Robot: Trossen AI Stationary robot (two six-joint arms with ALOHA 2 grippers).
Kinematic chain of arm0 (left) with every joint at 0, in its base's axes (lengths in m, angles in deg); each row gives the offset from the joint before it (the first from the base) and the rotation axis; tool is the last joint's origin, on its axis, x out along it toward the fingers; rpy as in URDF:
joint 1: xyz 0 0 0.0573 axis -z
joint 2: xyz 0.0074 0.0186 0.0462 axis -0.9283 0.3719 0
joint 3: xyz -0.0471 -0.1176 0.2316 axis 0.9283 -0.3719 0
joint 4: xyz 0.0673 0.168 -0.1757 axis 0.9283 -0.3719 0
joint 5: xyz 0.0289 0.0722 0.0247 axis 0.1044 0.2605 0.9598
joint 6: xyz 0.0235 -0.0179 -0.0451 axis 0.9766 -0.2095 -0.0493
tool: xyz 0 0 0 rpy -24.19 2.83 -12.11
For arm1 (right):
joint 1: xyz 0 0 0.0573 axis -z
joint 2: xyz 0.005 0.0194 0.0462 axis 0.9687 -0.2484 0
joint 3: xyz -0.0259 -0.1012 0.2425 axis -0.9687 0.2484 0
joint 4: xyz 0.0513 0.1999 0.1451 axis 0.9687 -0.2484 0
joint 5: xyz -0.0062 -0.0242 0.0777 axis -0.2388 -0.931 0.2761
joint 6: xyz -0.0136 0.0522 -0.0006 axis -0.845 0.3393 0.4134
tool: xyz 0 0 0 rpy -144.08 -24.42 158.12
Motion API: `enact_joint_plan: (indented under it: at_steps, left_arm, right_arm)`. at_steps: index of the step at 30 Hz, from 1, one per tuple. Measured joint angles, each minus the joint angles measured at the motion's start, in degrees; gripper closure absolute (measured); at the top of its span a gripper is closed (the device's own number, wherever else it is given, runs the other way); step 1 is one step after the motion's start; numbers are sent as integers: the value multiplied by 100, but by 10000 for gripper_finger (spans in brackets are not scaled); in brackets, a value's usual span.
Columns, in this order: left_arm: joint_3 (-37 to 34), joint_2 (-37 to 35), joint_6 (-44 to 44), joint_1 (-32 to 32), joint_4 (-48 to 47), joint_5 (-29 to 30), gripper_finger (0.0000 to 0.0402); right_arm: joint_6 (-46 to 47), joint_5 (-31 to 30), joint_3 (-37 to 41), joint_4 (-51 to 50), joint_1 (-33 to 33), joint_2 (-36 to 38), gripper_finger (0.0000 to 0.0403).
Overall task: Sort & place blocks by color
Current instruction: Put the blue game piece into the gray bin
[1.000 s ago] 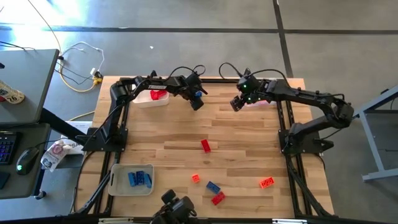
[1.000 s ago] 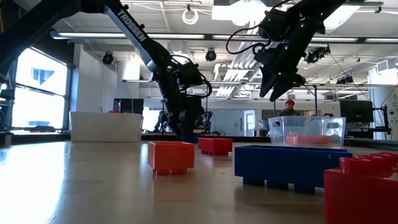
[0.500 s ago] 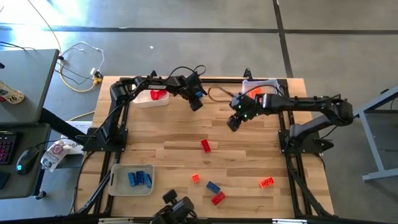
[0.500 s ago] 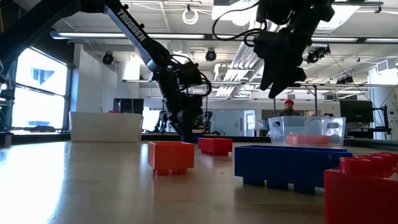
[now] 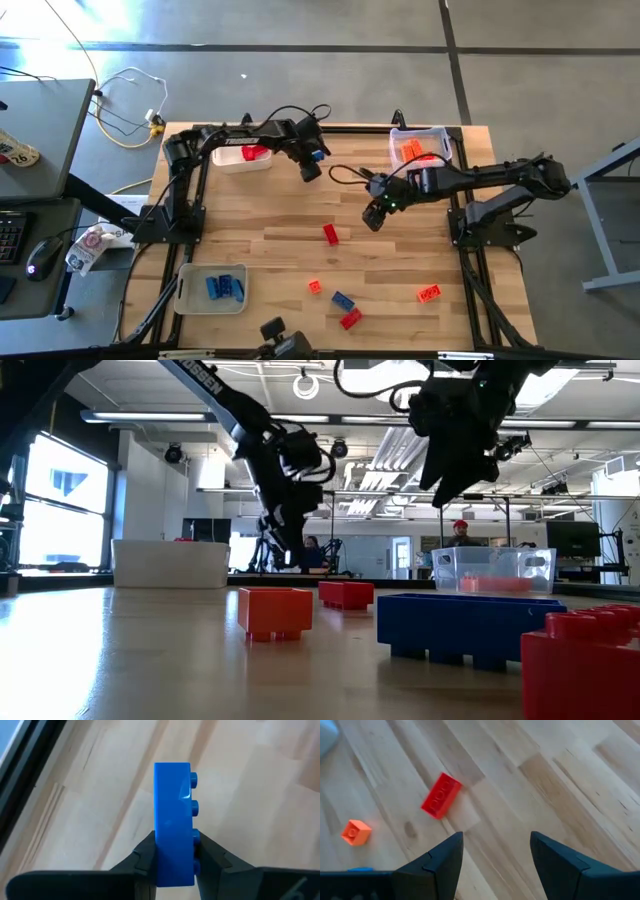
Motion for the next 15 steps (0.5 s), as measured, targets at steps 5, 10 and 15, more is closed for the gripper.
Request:
enact_joint_plan:
  at_steps: [5,10,15]
  left_arm:
    - [0,-453,44,268,-509,-1,333]
    - [-2,-973,160,581,-1018,13,331]
    - [-93,-1585,133,893,-1411,23,333]
  right_arm:
    - [-14,-13,-1,462,-251,0,187]
    - [-289,48,-1,781,-490,-2,187]
    - [-613,97,-1,731,-788,-2,187]
